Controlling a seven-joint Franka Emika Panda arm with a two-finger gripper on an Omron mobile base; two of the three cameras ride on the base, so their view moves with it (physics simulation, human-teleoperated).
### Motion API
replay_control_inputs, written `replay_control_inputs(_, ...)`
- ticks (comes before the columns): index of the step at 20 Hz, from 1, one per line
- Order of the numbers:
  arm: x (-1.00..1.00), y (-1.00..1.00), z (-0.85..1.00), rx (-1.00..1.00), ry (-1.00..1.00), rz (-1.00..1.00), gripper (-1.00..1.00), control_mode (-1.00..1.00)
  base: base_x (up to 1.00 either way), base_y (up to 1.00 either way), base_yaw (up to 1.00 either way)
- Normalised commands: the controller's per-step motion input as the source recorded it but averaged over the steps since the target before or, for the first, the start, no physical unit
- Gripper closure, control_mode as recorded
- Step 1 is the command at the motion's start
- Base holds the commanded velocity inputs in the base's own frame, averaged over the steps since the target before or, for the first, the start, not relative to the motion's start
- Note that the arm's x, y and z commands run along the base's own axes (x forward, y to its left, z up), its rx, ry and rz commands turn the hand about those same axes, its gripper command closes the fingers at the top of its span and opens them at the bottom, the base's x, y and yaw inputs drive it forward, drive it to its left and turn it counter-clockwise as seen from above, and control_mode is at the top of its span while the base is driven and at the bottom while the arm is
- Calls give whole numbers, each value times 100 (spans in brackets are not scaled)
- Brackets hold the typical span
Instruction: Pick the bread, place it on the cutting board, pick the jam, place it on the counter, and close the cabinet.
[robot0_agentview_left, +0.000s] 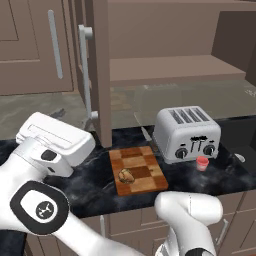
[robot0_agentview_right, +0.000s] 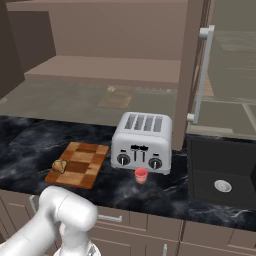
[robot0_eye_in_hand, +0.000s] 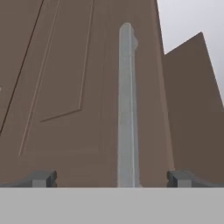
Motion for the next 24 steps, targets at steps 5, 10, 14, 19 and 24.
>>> replay_control_inputs(5, 14, 0, 0, 2, -4, -17, -100, -100, 0, 0, 0)
replay_control_inputs(10, 9, 0, 0, 2, -3, -16, -100, -100, 0, 0, 0)
replay_control_inputs(14, 5, 0, 0, 3, -3, -15, -100, -100, 0, 0, 0)
replay_control_inputs(19, 0, 0, 0, 4, -4, -15, -100, -100, 0, 0, 0)
replay_control_inputs(24, 0, 0, 0, 3, -4, -14, -100, -100, 0, 0, 0)
